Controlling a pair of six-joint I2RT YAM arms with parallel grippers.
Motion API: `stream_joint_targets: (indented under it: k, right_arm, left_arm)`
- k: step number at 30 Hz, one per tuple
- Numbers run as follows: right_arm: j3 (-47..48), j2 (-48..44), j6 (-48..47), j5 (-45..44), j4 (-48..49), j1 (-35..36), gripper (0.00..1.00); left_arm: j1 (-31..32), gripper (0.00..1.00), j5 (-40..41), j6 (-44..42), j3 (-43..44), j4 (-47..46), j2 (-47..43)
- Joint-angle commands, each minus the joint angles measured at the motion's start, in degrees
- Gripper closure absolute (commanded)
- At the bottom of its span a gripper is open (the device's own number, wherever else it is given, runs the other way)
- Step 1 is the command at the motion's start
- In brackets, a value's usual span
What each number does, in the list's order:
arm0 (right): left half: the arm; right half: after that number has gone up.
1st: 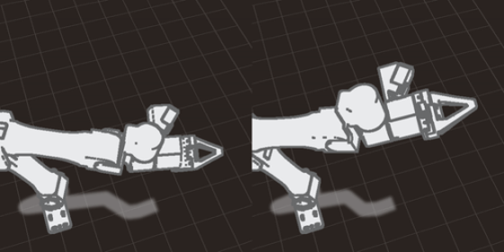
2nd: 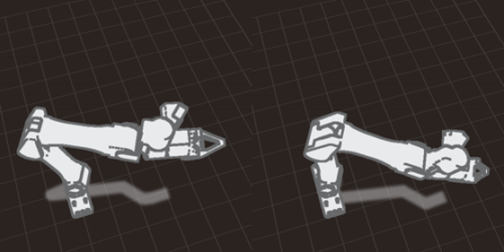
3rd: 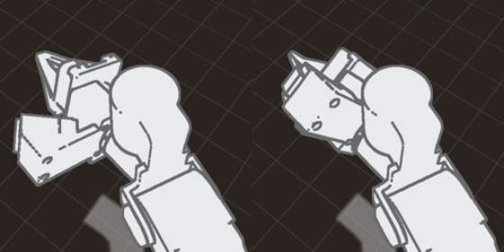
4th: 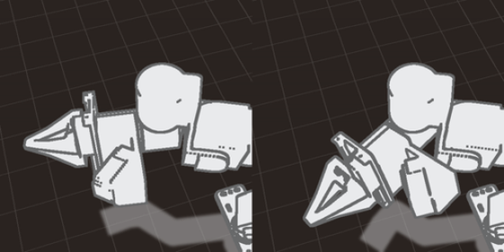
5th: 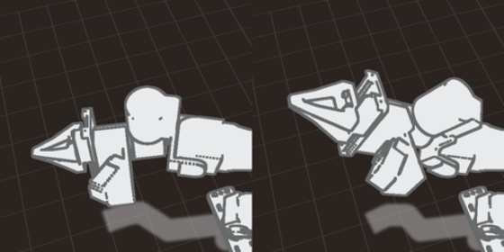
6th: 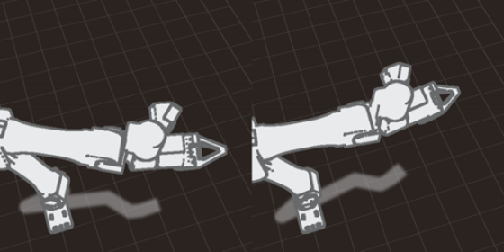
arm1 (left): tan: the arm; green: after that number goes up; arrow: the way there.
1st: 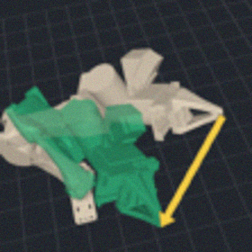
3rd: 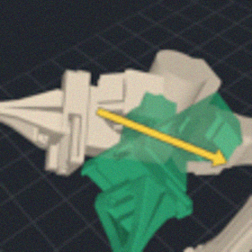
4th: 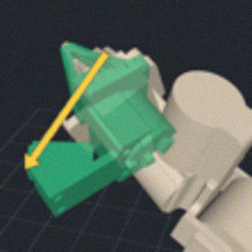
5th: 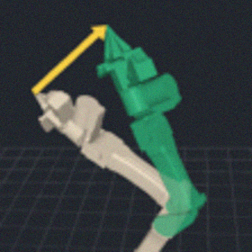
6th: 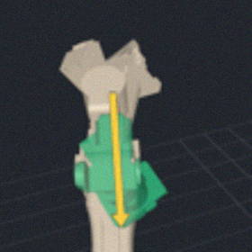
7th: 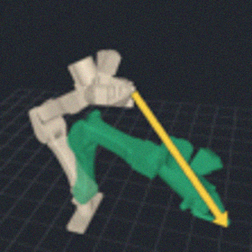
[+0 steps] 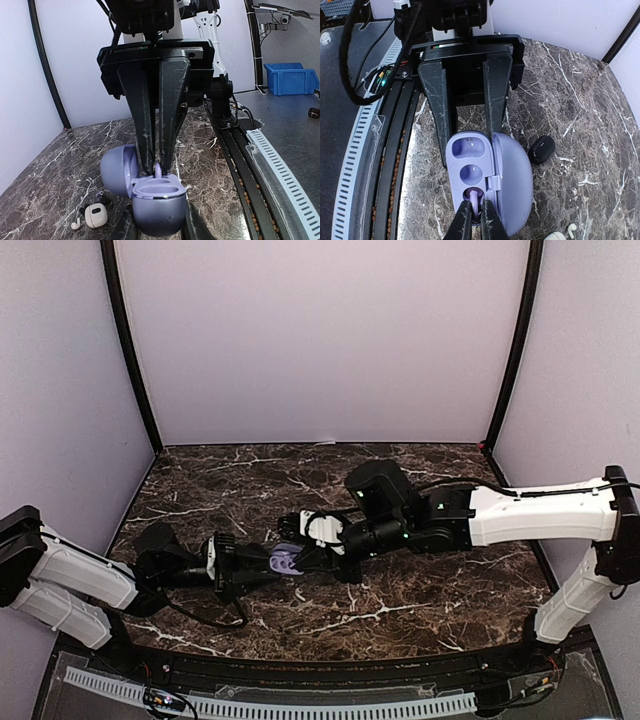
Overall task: Insert the wireless bluetooth earbuds into the charging case
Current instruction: Adjust the left earbud in the left side groove of the charging case.
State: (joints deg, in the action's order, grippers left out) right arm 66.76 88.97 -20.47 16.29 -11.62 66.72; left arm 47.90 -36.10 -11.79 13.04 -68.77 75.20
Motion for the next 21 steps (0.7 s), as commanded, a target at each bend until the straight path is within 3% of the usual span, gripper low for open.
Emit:
stream_joint_targets:
  k: [1, 7, 21]
  right_arm:
    - [1.30, 0.08, 0.08, -0.25, 0.78, 0.69, 0.94]
    - [-1.16, -2.37, 0.81, -0.60, 3.97, 0.69, 1.00]
    - [-4.51, -4.15, 1.66, -0.69, 6.57, 0.69, 1.00]
  left_arm:
    - [0.26, 0.99, -0.18, 0.28, 0.94, -1.19, -1.46]
    - [0.26, 0.99, -0.04, 0.32, 0.68, -1.27, -1.72]
    - [0.26, 0.99, 0.14, 0.62, 0.46, -1.60, -1.97]
